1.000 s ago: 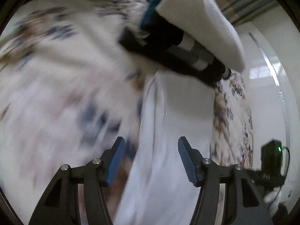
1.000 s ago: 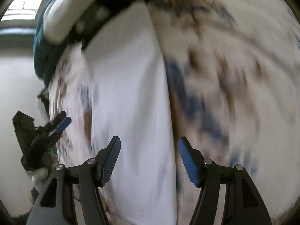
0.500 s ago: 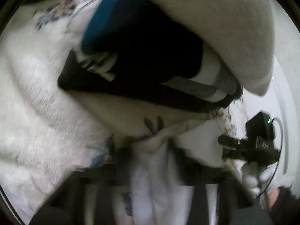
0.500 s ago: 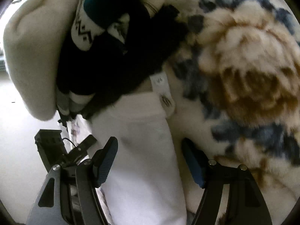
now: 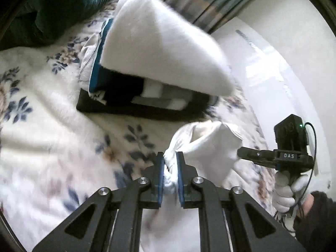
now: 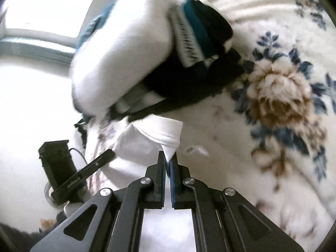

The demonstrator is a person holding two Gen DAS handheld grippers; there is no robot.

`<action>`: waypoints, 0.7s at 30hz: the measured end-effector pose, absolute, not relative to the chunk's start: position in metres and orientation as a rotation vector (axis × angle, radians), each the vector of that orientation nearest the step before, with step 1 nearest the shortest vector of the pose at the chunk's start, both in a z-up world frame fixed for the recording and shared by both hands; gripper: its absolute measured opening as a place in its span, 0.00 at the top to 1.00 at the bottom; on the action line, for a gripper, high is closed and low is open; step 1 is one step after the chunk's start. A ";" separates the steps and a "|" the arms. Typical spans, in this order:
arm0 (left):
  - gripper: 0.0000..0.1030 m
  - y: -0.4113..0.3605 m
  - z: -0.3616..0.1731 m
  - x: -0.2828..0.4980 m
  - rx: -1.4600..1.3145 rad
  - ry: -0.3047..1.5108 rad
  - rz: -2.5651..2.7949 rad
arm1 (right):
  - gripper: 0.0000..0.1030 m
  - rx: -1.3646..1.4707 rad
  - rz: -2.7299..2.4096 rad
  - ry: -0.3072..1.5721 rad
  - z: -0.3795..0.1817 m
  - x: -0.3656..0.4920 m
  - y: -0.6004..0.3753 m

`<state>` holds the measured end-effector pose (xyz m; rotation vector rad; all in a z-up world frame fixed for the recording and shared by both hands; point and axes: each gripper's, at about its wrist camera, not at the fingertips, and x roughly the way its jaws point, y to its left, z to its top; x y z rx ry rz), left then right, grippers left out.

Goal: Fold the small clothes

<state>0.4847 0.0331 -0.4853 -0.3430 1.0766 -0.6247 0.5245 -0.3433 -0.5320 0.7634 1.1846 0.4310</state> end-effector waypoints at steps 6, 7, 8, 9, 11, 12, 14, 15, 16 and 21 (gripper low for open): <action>0.89 0.042 -0.472 0.394 -0.261 1.148 -0.627 | 0.97 0.738 0.517 1.249 -0.511 0.432 -0.328; 0.82 0.034 -0.479 0.385 -0.251 1.176 -0.613 | 0.97 0.724 0.536 1.288 -0.517 0.406 -0.325; 0.73 0.035 -0.486 0.372 -0.245 1.210 -0.590 | 0.97 0.704 0.541 1.330 -0.520 0.390 -0.324; 0.68 0.044 -0.493 0.353 -0.265 1.255 -0.568 | 0.96 0.679 0.533 1.375 -0.526 0.370 -0.328; 0.54 0.056 -0.499 0.330 -0.307 1.308 -0.529 | 0.92 0.660 0.503 1.438 -0.533 0.350 -0.331; 0.54 0.060 -0.500 0.324 -0.328 1.321 -0.511 | 0.88 0.659 0.481 1.468 -0.537 0.340 -0.334; 0.53 0.074 -0.503 0.314 -0.376 1.354 -0.461 | 0.66 0.688 0.416 1.504 -0.544 0.326 -0.343; 0.53 0.079 -0.504 0.313 -0.391 1.358 -0.441 | 0.60 0.717 0.388 1.502 -0.546 0.324 -0.348; 0.52 0.083 -0.507 0.317 -0.419 1.366 -0.414 | 0.53 0.742 0.372 1.492 -0.550 0.328 -0.351; 0.51 0.069 -0.530 0.351 -0.581 1.397 -0.392 | 0.38 0.859 0.237 1.417 -0.559 0.348 -0.363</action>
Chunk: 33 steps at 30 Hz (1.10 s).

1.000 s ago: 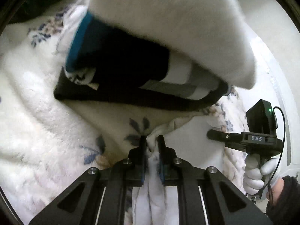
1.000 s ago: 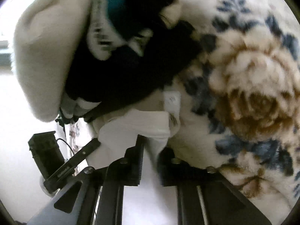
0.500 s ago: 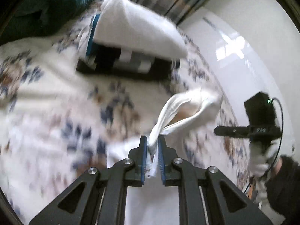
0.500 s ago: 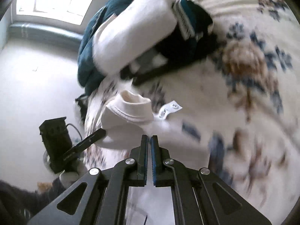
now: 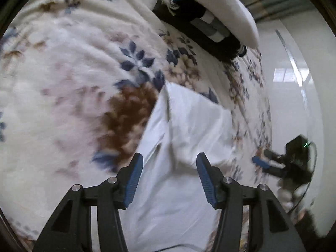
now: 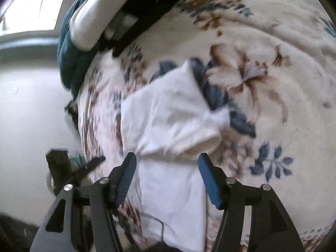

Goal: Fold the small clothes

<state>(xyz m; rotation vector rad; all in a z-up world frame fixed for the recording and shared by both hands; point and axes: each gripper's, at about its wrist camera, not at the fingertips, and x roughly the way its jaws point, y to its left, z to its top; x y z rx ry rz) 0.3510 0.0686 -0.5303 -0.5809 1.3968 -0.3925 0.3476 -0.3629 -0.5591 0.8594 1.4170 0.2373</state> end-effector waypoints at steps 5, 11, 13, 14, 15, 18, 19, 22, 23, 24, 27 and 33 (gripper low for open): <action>0.51 0.037 -0.572 0.378 -0.692 1.522 -0.378 | 0.38 0.868 0.077 1.449 -0.598 0.376 -0.362; 0.97 0.010 -0.557 0.383 -0.497 1.463 -0.393 | 0.51 0.867 0.035 1.576 -0.639 0.375 -0.346; 0.97 0.015 -0.541 0.385 -0.499 1.428 -0.411 | 0.86 0.843 0.029 1.559 -0.632 0.369 -0.342; 0.97 0.018 -0.534 0.386 -0.502 1.419 -0.412 | 0.90 0.848 0.033 1.552 -0.627 0.367 -0.339; 0.97 0.023 -0.525 0.388 -0.514 1.411 -0.414 | 0.92 0.857 0.039 1.532 -0.621 0.365 -0.336; 0.97 0.030 -0.519 0.395 -0.508 1.408 -0.422 | 0.95 0.893 0.070 1.518 -0.600 0.355 -0.330; 0.97 0.032 -0.522 0.396 -0.499 1.420 -0.430 | 0.96 0.906 0.082 1.527 -0.595 0.352 -0.325; 0.94 0.032 -0.541 0.398 -0.430 1.487 -0.429 | 0.96 0.831 0.072 1.567 -0.593 0.346 -0.312; 0.88 0.034 -0.550 0.396 -0.467 1.514 -0.441 | 0.95 0.787 0.054 1.570 -0.593 0.344 -0.310; 0.83 0.036 -0.556 0.394 -0.502 1.539 -0.430 | 0.94 0.780 0.049 1.566 -0.595 0.344 -0.310; 0.48 0.041 -0.561 0.381 -0.609 1.544 -0.424 | 0.55 0.837 0.018 1.558 -0.600 0.339 -0.320; 0.47 0.040 -0.570 0.356 -0.707 1.555 -0.391 | 0.50 0.999 0.019 1.509 -0.612 0.343 -0.339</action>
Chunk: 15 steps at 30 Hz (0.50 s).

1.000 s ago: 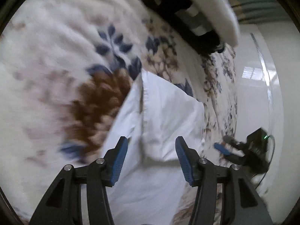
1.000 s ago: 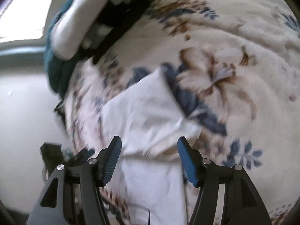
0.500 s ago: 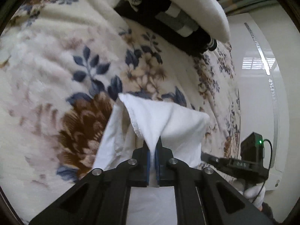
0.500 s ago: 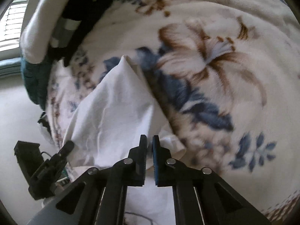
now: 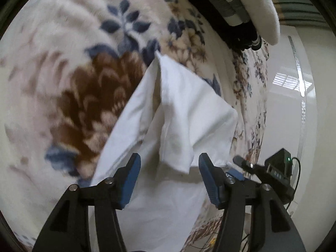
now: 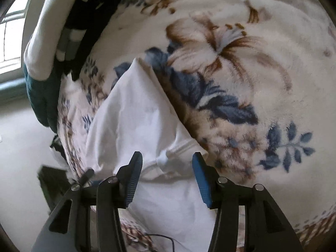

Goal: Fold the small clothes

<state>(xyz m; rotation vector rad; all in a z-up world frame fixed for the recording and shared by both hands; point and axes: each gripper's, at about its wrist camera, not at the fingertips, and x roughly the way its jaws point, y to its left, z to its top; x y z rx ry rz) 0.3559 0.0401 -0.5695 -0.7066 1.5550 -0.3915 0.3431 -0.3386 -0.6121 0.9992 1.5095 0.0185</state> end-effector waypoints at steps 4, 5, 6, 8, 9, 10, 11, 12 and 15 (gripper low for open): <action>0.47 0.033 -0.567 0.345 -0.702 1.564 -0.378 | 0.89 0.886 0.032 1.503 -0.610 0.360 -0.324; 0.47 0.032 -0.567 0.342 -0.707 1.567 -0.379 | 0.99 0.826 0.018 1.521 -0.605 0.364 -0.319; 0.47 0.030 -0.568 0.339 -0.716 1.572 -0.387 | 0.99 0.794 0.003 1.531 -0.602 0.366 -0.318; 0.47 0.026 -0.572 0.335 -0.719 1.588 -0.386 | 0.99 0.710 -0.055 1.535 -0.593 0.368 -0.321; 0.47 0.022 -0.575 0.335 -0.727 1.594 -0.391 | 0.99 0.683 -0.080 1.537 -0.591 0.367 -0.325; 0.47 0.021 -0.577 0.333 -0.728 1.600 -0.390 | 0.99 0.674 -0.096 1.545 -0.591 0.366 -0.332; 0.47 0.019 -0.579 0.333 -0.728 1.603 -0.389 | 0.99 0.676 -0.108 1.548 -0.592 0.366 -0.338; 0.47 0.017 -0.580 0.333 -0.731 1.602 -0.394 | 0.99 0.682 -0.118 1.548 -0.593 0.365 -0.343; 0.47 0.011 -0.586 0.333 -0.763 1.597 -0.408 | 0.91 0.778 -0.062 1.582 -0.602 0.365 -0.353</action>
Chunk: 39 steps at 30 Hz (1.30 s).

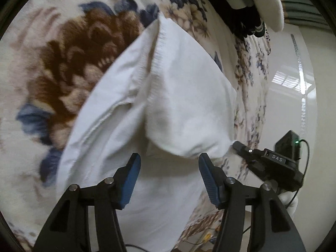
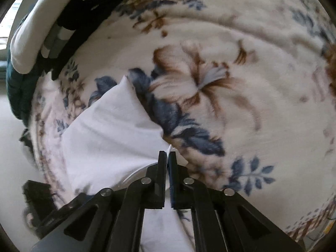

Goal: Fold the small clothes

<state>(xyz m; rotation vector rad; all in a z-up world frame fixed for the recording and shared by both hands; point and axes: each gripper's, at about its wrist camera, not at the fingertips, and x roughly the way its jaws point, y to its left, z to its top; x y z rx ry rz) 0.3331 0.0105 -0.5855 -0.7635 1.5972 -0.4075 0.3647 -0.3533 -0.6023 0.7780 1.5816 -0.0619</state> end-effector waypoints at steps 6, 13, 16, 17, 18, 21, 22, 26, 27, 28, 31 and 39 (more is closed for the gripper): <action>0.47 0.009 -0.611 0.340 -0.975 1.580 -0.375 | 0.41 0.980 -0.034 1.555 -0.626 0.361 -0.367; 0.96 0.011 -0.586 0.349 -0.927 1.463 -0.324 | 0.62 1.105 -0.033 1.546 -0.652 0.344 -0.369; 0.96 0.011 -0.569 0.350 -0.892 1.436 -0.346 | 0.90 1.089 -0.024 1.512 -0.640 0.343 -0.363; 0.96 0.012 -0.563 0.351 -0.884 1.431 -0.348 | 0.92 1.090 -0.020 1.505 -0.636 0.343 -0.362; 0.96 0.014 -0.557 0.352 -0.877 1.427 -0.350 | 0.92 1.093 -0.010 1.502 -0.632 0.342 -0.358; 0.96 0.025 -0.541 0.354 -0.867 1.407 -0.355 | 0.93 1.107 0.020 1.489 -0.616 0.340 -0.347; 0.96 0.031 -0.539 0.352 -0.856 1.408 -0.359 | 0.93 1.116 0.028 1.486 -0.611 0.339 -0.343; 0.94 0.041 -0.546 0.353 -0.769 1.450 -0.360 | 0.93 1.107 0.046 1.492 -0.597 0.334 -0.326; 0.92 0.041 -0.555 0.353 -0.745 1.492 -0.354 | 0.93 1.083 0.046 1.511 -0.599 0.332 -0.322; 0.90 0.042 -0.566 0.351 -0.714 1.538 -0.337 | 0.93 1.041 0.030 1.551 -0.603 0.329 -0.317; 0.74 0.051 -0.575 0.339 -0.658 1.603 -0.311 | 0.86 0.851 -0.016 1.700 -0.618 0.325 -0.303; 0.51 0.046 -0.526 0.333 -0.455 1.461 -0.327 | 0.61 0.630 0.023 1.522 -0.560 0.342 -0.277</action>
